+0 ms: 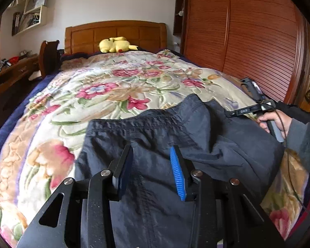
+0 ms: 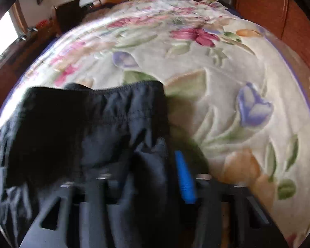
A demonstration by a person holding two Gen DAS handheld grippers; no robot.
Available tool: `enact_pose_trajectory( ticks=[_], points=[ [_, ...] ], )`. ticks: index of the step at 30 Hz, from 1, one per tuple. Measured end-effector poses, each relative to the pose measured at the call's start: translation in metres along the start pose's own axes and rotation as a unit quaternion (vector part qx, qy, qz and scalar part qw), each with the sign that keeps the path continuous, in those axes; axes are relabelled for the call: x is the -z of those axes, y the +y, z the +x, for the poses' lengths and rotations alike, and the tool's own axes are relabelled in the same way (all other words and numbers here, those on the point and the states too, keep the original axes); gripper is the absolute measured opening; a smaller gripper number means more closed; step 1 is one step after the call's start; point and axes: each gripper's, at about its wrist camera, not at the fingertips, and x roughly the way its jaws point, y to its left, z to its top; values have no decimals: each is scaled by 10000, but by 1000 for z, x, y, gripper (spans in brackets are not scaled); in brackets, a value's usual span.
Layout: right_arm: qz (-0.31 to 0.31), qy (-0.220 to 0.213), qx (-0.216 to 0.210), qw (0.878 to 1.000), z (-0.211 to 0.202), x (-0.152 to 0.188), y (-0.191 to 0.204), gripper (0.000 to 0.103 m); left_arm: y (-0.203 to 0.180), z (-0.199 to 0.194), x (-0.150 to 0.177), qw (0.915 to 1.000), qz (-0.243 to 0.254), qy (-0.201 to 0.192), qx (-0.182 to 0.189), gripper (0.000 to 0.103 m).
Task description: Fold large clothes
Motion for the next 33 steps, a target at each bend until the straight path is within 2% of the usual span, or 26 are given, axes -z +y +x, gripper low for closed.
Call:
enact_pose_trajectory(
  ticks=[2, 3, 4, 6, 8, 10, 13, 16, 19, 24, 26, 28, 30, 31, 32, 33],
  points=[
    [-288, -281, -12, 9992, -11, 2, 4, 4, 1, -1, -1, 10000, 7, -7, -28, 39],
    [-459, -409, 37, 9981, -14, 5, 8, 4, 1, -2, -1, 10000, 16, -32, -78, 39],
    [-608, -566, 301, 9961, -21, 7, 10, 3, 1, -3, -1, 9999, 36, -46, -139, 39],
    [-354, -703, 771, 9939, -30, 7, -3, 3, 1, -5, -1, 9995, 123, -48, -283, 39],
    [-112, -687, 959, 9930, -34, 4, -13, 4, -1, -8, -1, 9989, 220, -89, -413, 39],
    [-241, -716, 1016, 9920, -37, 3, -7, 5, 0, -13, -2, 9988, 220, -129, -428, 40],
    [-409, -797, 1220, 9885, -47, 0, 11, 18, 1, -19, -1, 9989, 189, -155, -407, 40],
    [-645, -854, 999, 9892, -55, -2, 38, 28, 4, -18, 1, 9992, 123, -95, -357, 40],
    [-981, -800, 528, 9906, -53, -2, 76, 39, 5, -18, 3, 9994, 106, -17, -343, 40],
    [-1426, -448, -197, 9886, -39, 2, 139, 40, 7, -22, 6, 9993, 104, 44, -366, 40],
    [-1547, -221, -193, 9875, -26, 3, 160, 40, 9, -24, 8, 9993, 83, 55, -352, 40],
    [-1453, 130, 223, 9890, -5, 0, 170, 40, 13, -26, 11, 9993, 56, 81, -366, 40],
    [-1350, 191, 234, 9904, 8, -4, 173, 39, 16, -26, 13, 9992, 39, 121, -390, 40],
    [-1353, 171, 241, 9904, 12, -6, 175, 37, 18, -27, 15, 9991, 29, 137, -402, 40],
    [-1370, 174, 168, 9903, 17, -8, 176, 20, 19, -28, 16, 9991, 17, 148, -404, 40],
    [-1388, 235, 88, 9900, 24, -10, 177, 16, 20, -29, 17, 9991, 0, 157, -398, 40]
  ],
)
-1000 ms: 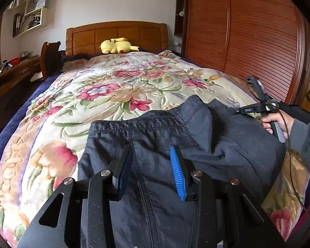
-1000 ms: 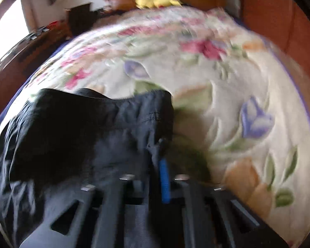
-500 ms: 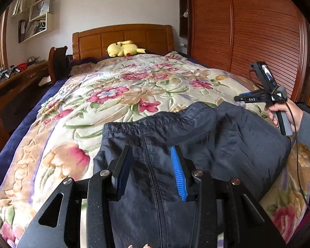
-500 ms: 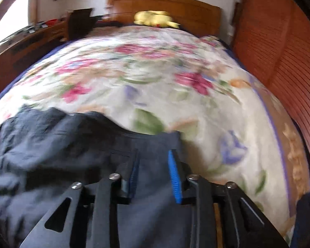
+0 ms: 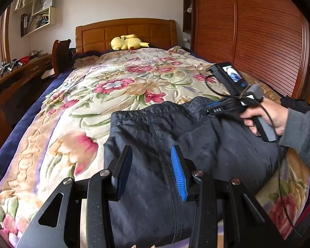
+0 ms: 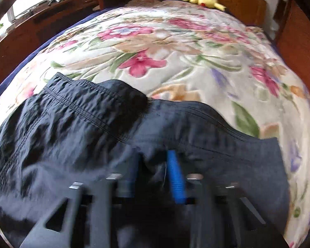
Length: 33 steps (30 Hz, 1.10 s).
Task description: Fold large clothes
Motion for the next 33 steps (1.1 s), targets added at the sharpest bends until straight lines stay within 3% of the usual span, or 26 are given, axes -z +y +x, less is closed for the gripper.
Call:
enact_pose_trajectory(
  ticks=[4, 7, 11, 15, 27, 33],
  points=[
    [-120, 96, 35, 9999, 22, -4, 4, 5, 2, 0, 1, 10000, 4, 37, 74, 40],
    [-70, -99, 200, 9997, 24, -10, 1, 0, 3, -1, -1, 9999, -61, 20, 121, 40],
    [163, -269, 362, 9988, 41, -21, -6, 0, 0, -1, 1, 9999, -15, 56, 142, 40],
    [98, -477, 320, 9983, 26, -11, -7, 0, -5, 1, 3, 9996, 87, 119, 223, 40],
    [-310, -883, -266, 9953, -79, 92, 15, 2, -34, 12, 7, 9979, 174, 347, 517, 40],
    [-357, -846, 9, 9958, -118, 142, 9, 3, -46, 20, 9, 9984, 227, 344, 384, 40]
  ],
)
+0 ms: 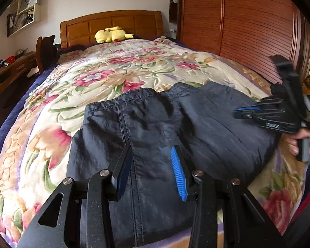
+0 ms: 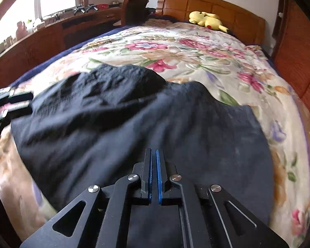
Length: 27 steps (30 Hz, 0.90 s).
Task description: Fold large clothes
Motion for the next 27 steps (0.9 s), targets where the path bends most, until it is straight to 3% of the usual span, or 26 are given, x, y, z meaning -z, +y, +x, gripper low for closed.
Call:
enact_pose_trajectory(
  ticks=[12, 18, 21, 23, 27],
  points=[
    [468, 231, 619, 9967, -48, 49, -17, 4, -15, 14, 3, 9997, -12, 213, 154, 40],
    [621, 272, 950, 9932, -66, 60, -25, 4, -23, 13, 8, 9989, 227, 351, 199, 40],
    [685, 321, 1228, 9895, -64, 66, -28, 16, -26, 18, 10, 9980, 273, 491, 294, 40],
    [783, 333, 1321, 9876, -66, 69, -33, 34, -32, 20, 13, 9970, 358, 577, 360, 40],
    [1050, 455, 1448, 9828, -65, 75, -44, 51, -43, 23, 19, 9958, 504, 668, 363, 40]
  ],
)
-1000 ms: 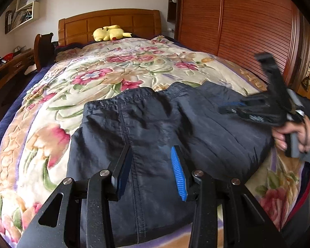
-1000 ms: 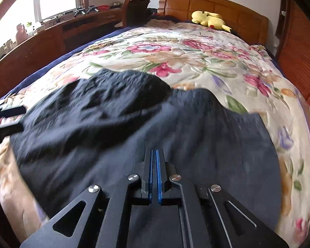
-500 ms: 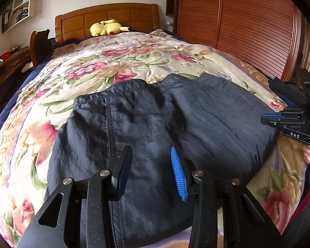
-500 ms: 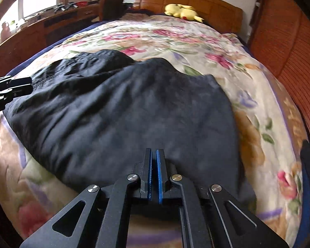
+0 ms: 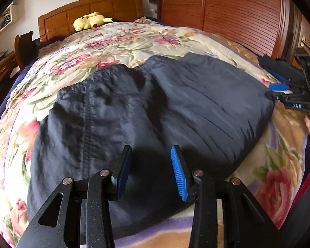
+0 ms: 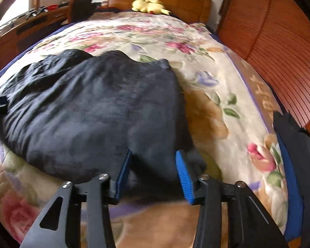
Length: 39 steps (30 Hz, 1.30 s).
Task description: Fold large clothes
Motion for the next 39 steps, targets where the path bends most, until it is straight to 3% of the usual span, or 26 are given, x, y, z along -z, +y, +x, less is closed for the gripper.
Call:
enact_pose_trajectory(
  ticks=[8, 18, 19, 20, 24, 25, 26, 28, 32, 39],
  points=[
    [244, 282, -123, 9992, 17, 10, -10, 64, -5, 10, 10, 9996, 20, 275, -93, 41],
    [695, 291, -316, 9967, 35, 20, -28, 78, -1, -1, 13, 9997, -243, 47, -14, 41],
    [666, 268, -269, 9971, 35, 20, -27, 79, 0, -3, 12, 9996, -279, 37, 102, 29],
    [618, 241, -222, 9976, 36, 21, -26, 80, 0, -6, 11, 9994, -292, 18, 191, 9],
    [603, 216, -158, 9978, 38, 21, -22, 81, 5, -28, 2, 9980, -356, -376, 360, 8],
    [627, 219, -173, 9976, 38, 21, -23, 82, 5, -33, 0, 9978, -342, -446, 357, 11],
    [652, 225, -192, 9974, 39, 21, -23, 83, 2, -38, -1, 9983, -219, -499, 195, 30],
    [732, 243, -262, 9967, 40, 22, -26, 84, -5, -42, -1, 9985, 17, -546, -65, 54],
    [1025, 340, -513, 9928, 46, 24, -35, 87, -6, -43, 5, 9981, 153, -573, -152, 78],
    [1244, 452, -883, 9873, 56, 24, -48, 87, 12, -50, 27, 9984, 41, -481, -285, 80]
  ],
)
